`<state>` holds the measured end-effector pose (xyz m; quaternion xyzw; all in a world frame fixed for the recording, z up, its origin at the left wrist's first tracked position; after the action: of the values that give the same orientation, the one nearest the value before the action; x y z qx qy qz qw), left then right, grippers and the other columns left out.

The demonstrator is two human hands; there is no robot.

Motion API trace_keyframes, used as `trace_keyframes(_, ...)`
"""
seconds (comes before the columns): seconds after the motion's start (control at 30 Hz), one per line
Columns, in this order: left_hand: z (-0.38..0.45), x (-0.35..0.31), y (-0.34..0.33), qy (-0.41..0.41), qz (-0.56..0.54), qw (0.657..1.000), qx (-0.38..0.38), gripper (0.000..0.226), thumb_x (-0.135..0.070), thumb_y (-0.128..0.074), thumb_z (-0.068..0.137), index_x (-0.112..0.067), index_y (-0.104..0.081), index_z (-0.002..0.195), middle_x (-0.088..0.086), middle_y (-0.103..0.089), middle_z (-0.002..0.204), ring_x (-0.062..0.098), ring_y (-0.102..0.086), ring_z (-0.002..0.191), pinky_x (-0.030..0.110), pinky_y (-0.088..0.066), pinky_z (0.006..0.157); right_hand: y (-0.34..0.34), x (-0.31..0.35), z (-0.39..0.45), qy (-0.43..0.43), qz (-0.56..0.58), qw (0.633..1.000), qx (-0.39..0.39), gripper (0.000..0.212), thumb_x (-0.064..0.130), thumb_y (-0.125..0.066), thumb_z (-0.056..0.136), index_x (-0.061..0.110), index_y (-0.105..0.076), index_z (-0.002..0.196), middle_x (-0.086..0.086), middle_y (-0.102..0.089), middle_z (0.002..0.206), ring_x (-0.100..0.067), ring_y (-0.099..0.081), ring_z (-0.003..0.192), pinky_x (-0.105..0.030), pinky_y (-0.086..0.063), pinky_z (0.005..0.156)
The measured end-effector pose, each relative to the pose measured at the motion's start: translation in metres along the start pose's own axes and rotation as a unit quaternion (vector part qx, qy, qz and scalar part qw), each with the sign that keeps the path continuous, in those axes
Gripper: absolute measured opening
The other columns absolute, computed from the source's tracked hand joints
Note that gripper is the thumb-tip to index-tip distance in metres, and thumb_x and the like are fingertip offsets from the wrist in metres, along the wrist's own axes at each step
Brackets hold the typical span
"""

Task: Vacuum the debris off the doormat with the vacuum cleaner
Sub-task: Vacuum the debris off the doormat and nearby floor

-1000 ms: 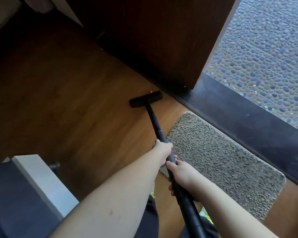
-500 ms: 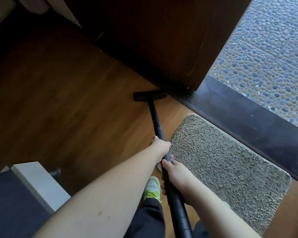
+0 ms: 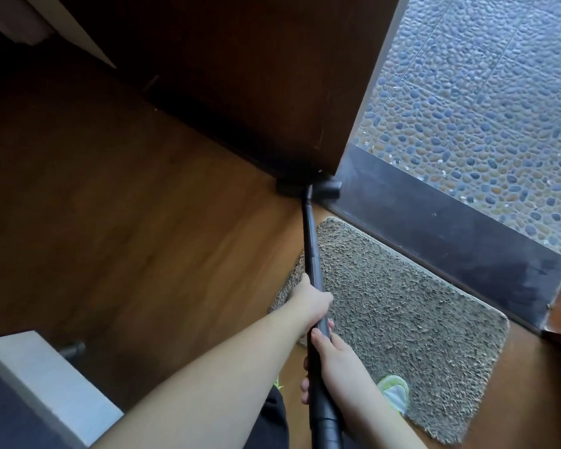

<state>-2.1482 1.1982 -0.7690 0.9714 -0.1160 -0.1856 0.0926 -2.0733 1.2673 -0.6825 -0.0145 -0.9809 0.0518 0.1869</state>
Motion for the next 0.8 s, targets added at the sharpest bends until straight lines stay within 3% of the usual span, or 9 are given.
trace_keyframes(0.13, 0.010, -0.020, -0.004, -0.001, 0.047, 0.999, 0.001, 0.064, -0.017, -0.056, 0.091, -0.020, -0.025, 0.147, 0.016, -0.050, 0.127, 0.033, -0.073, 0.078, 0.044, -0.062, 0.069, 0.005, 0.015, 0.006, 0.003, 0.037, 0.999, 0.009, 0.023, 0.030, -0.043, 0.103, 0.012, -0.049, 0.115, -0.016, -0.050, 0.081, -0.020, -0.056, 0.039, -0.025, -0.046, 0.039)
trace_keyframes(0.2, 0.018, -0.027, -0.004, -0.002, 0.070, 0.998, -0.001, 0.063, -0.018, -0.058, 0.090, -0.019, -0.027, 0.144, 0.016, -0.049, 0.128, 0.035, -0.072, 0.085, 0.047, -0.061, 0.074, 0.006, 0.021, 0.010, -0.001, 0.059, 0.998, 0.016, 0.016, 0.029, -0.042, 0.103, 0.016, -0.050, 0.109, -0.015, -0.049, 0.082, -0.018, -0.056, 0.039, -0.025, -0.046, 0.039)
trace_keyframes(0.3, 0.025, -0.037, -0.005, -0.004, 0.103, 0.995, -0.006, 0.060, -0.023, -0.061, 0.083, -0.015, -0.032, 0.135, 0.017, -0.050, 0.128, 0.041, -0.069, 0.096, 0.049, -0.059, 0.081, 0.007, 0.030, 0.016, -0.005, 0.086, 0.996, 0.022, 0.014, 0.028, -0.043, 0.103, 0.017, -0.051, 0.107, -0.015, -0.047, 0.084, -0.018, -0.055, 0.039, -0.025, -0.046, 0.038)
trace_keyframes(0.47, 0.040, -0.042, -0.006, 0.001, 0.148, 0.989, -0.009, 0.083, -0.030, -0.064, 0.081, -0.023, -0.020, 0.151, 0.017, -0.048, 0.133, 0.041, -0.066, 0.103, 0.050, -0.057, 0.087, 0.007, 0.036, 0.022, -0.006, 0.108, 0.993, 0.041, 0.017, 0.025, -0.040, 0.104, 0.010, -0.047, 0.100, -0.014, -0.046, 0.077, -0.017, -0.052, 0.036, -0.024, -0.045, 0.036)
trace_keyframes(0.8, 0.049, -0.054, 0.012, -0.019, 0.278, 0.958, -0.071, 0.059, -0.024, -0.060, 0.086, -0.016, -0.035, 0.139, 0.016, -0.057, 0.127, 0.036, -0.065, 0.106, 0.042, -0.057, 0.089, -0.011, 0.040, 0.031, -0.027, 0.195, 0.979, 0.056, 0.025, 0.030, -0.043, 0.103, 0.007, -0.049, 0.106, -0.012, -0.048, 0.073, -0.016, -0.050, 0.039, -0.024, -0.046, 0.038)
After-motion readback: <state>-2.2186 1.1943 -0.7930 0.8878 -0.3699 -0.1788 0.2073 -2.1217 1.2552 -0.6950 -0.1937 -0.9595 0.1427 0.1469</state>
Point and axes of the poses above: each hand's wrist, its own z-axis towards the middle knuckle, its own y-axis out of the back of the hand, x = y × z, the point moved 2 cm from there along z, towards the middle knuckle
